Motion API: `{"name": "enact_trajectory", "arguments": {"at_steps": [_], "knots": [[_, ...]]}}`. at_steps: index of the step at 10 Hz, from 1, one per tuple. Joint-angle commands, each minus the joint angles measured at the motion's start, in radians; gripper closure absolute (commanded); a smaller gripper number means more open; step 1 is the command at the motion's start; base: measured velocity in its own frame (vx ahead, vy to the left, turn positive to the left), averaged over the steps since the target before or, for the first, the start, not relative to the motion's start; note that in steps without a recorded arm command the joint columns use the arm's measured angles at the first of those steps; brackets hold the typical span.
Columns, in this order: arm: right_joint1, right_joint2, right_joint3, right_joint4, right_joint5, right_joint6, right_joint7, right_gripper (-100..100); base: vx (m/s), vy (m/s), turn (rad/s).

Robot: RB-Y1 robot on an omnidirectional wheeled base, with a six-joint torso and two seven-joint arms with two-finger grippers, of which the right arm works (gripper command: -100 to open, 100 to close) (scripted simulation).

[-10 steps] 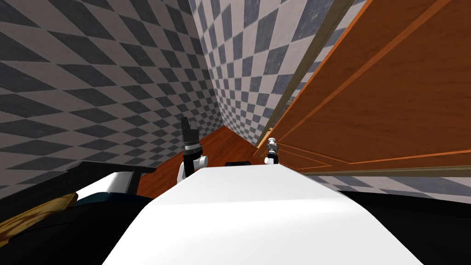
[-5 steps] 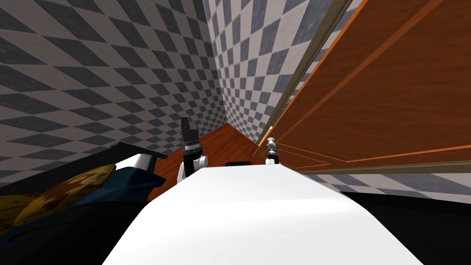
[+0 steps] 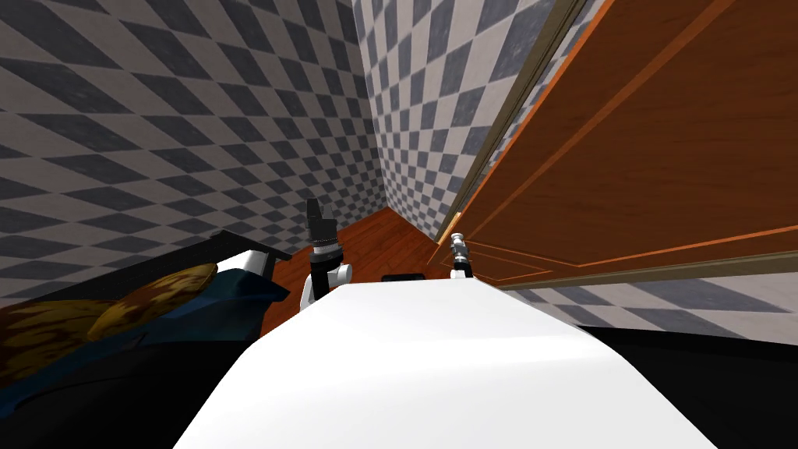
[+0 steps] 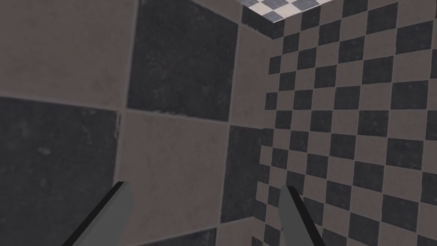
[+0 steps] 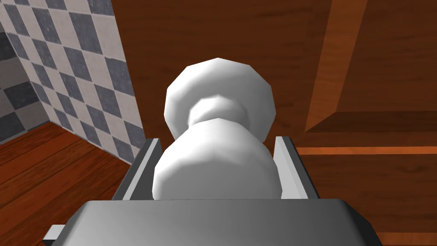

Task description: Pull the door open

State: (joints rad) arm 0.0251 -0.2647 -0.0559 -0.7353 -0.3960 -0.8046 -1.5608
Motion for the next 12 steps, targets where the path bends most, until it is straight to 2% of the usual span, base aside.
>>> {"name": "enact_trajectory", "arguments": {"at_steps": [1,6,7,11,12], "knots": [[-0.007,-0.005,0.025,0.012,0.015,-0.011,-0.021,100,-0.239,-0.011,0.09],[0.007,-0.023,0.078,-0.008,0.047,-0.016,-0.064,100,-0.194,-0.039,0.051],[0.008,-0.022,0.072,-0.009,0.043,-0.012,-0.058,100,-0.08,-0.009,0.016],[0.049,-0.024,0.116,-0.064,0.071,-0.006,-0.074,100,0.047,-0.034,0.17],[0.049,-0.024,0.116,-0.064,0.071,-0.006,-0.074,100,0.01,-0.023,0.075]]}}
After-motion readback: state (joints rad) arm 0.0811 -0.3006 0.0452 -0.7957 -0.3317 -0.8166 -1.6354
